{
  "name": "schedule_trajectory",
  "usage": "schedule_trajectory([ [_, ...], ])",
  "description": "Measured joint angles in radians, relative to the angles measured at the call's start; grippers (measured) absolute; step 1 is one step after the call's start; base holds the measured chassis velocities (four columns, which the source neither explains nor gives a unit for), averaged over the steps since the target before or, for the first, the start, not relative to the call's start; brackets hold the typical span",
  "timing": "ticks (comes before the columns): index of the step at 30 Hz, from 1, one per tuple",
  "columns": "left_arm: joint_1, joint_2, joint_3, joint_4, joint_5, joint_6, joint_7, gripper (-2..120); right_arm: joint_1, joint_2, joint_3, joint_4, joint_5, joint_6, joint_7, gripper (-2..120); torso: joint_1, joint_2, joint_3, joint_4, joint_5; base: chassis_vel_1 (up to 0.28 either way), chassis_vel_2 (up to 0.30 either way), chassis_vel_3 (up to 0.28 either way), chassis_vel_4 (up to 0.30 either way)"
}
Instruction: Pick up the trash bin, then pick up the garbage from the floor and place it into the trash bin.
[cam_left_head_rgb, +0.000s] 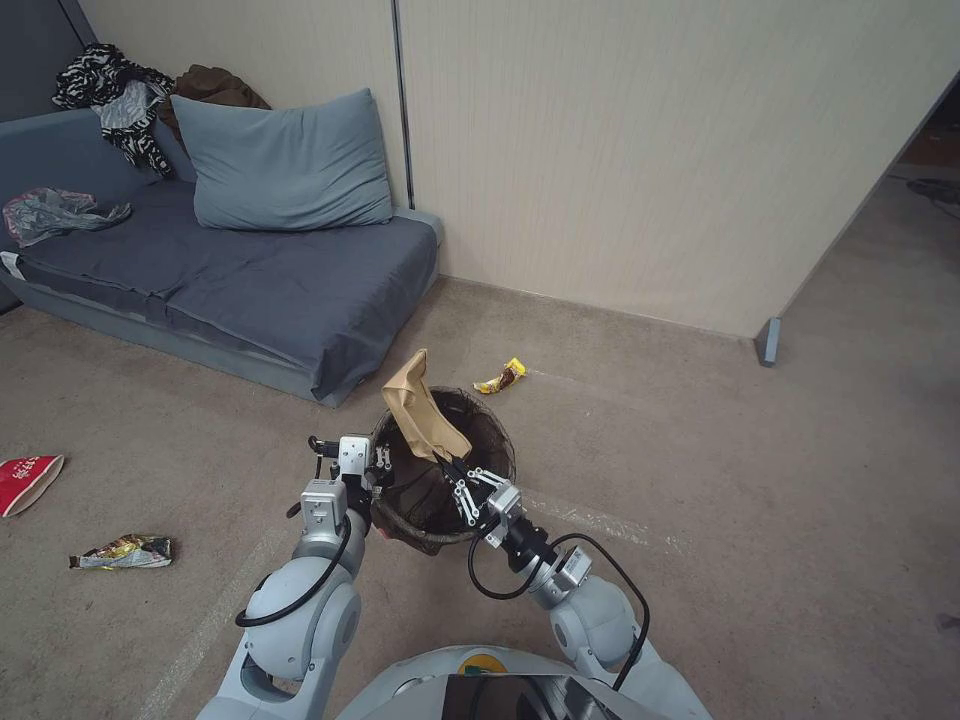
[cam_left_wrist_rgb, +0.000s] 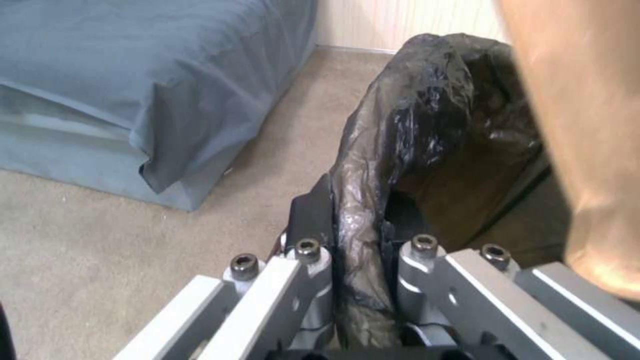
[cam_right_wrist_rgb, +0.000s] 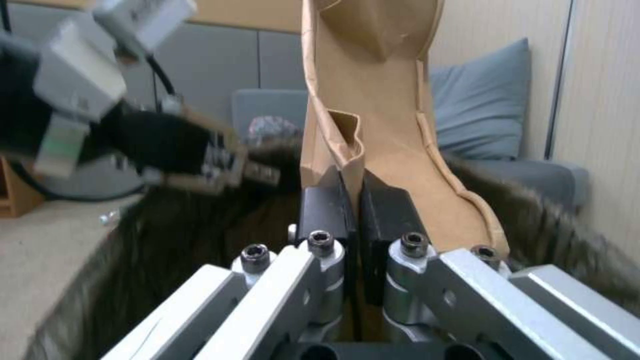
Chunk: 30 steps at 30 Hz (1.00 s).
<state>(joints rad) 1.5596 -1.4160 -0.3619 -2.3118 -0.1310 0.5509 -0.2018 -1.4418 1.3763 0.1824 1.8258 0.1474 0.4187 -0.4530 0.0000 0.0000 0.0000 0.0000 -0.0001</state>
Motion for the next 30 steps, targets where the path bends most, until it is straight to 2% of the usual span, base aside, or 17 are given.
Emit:
schedule_trajectory([
  [7, -0.002, 0.0, -0.002, -0.001, -0.002, 0.0, 0.0, 7, -0.002, 0.002, 0.009, -0.018, -0.01, 0.006, 0.002, 2, 0.0, 0.0, 0.0, 0.0, 0.0, 0.0, 0.0, 0.0, 0.0],
  [9, -0.004, 0.0, -0.002, -0.001, -0.003, 0.0, 0.0, 7, -0.003, 0.002, 0.013, -0.019, -0.013, 0.008, 0.002, 11, 0.0, 0.0, 0.0, 0.0, 0.0001, 0.0, 0.0, 0.0, 0.0],
  [10, -0.004, 0.0, -0.002, -0.001, -0.003, 0.0, 0.0, 7, -0.003, 0.002, 0.013, -0.019, -0.013, 0.008, 0.002, 11, 0.0, 0.0, 0.0, 0.0, 0.0001, 0.0, 0.0, 0.0, 0.0],
  [12, -0.008, 0.0, -0.003, -0.001, -0.005, 0.002, -0.001, 7, -0.003, 0.002, 0.016, -0.02, -0.014, 0.008, 0.002, 24, 0.0, 0.0, 0.0, 0.0, 0.0001, 0.0, 0.0, 0.0, 0.0],
  [13, -0.008, 0.0, -0.003, -0.001, -0.005, 0.002, -0.001, 7, -0.003, 0.002, 0.016, -0.02, -0.014, 0.008, 0.002, 24, 0.0, 0.0, 0.0, 0.0, 0.0001, 0.0, 0.0, 0.0, 0.0],
  [16, -0.011, 0.0, -0.004, 0.003, -0.007, 0.003, -0.002, 7, -0.003, 0.002, 0.018, -0.02, -0.015, 0.009, 0.001, 37, 0.0, 0.0, 0.0, 0.0, 0.0001, 0.0, 0.0, 0.0, 0.0],
  [17, -0.011, 0.0, -0.004, 0.003, -0.007, 0.003, -0.002, 7, -0.003, 0.002, 0.018, -0.02, -0.015, 0.009, 0.001, 37, 0.0, 0.0, 0.0, 0.0, 0.0001, 0.0, 0.0, 0.0, 0.0],
  [20, -0.014, 0.0, -0.004, 0.006, -0.009, 0.004, -0.002, 7, -0.003, 0.001, 0.019, -0.02, -0.015, 0.009, 0.001, 52, 0.0, 0.0, 0.0, 0.0, 0.0, 0.0, 0.0, 0.0, 0.0],
  [21, -0.014, 0.0, -0.004, 0.006, -0.009, 0.004, -0.002, 7, -0.003, 0.001, 0.019, -0.02, -0.015, 0.009, 0.001, 52, 0.0, 0.0, 0.0, 0.0, 0.0, 0.0, 0.0, 0.0, 0.0],
  [23, -0.015, 0.0, -0.004, 0.007, -0.011, 0.006, -0.002, 7, -0.003, 0.0, 0.02, -0.019, -0.013, 0.01, 0.001, 63, 0.0, 0.0, 0.0, 0.0, 0.0001, 0.0, 0.0, 0.0, 0.0],
  [25, -0.016, 0.0, -0.004, 0.007, -0.011, 0.006, -0.002, 7, -0.003, 0.0, 0.02, -0.019, -0.013, 0.009, 0.001, 65, 0.0, 0.0, 0.0, 0.0, 0.0001, 0.0, 0.0, 0.0, 0.0],
  [28, -0.019, 0.0, -0.005, 0.009, -0.014, 0.01, -0.003, 7, -0.003, -0.001, 0.023, -0.019, -0.013, 0.01, 0.001, 82, 0.0, 0.0, 0.0, 0.0, 0.0001, 0.0, 0.0, 0.0, 0.0],
  [29, -0.019, 0.0, -0.005, 0.009, -0.014, 0.01, -0.003, 7, -0.003, -0.001, 0.023, -0.019, -0.013, 0.01, 0.001, 82, 0.0, 0.0, 0.0, 0.0, 0.0001, 0.0, 0.0, 0.0, 0.0],
  [30, -0.019, 0.0, -0.005, 0.009, -0.014, 0.011, -0.003, 7, -0.003, -0.001, 0.023, -0.019, -0.013, 0.01, 0.001, 88, 0.0, 0.0, 0.0, 0.0, 0.0001, 0.0, 0.0, 0.0, 0.0],
])
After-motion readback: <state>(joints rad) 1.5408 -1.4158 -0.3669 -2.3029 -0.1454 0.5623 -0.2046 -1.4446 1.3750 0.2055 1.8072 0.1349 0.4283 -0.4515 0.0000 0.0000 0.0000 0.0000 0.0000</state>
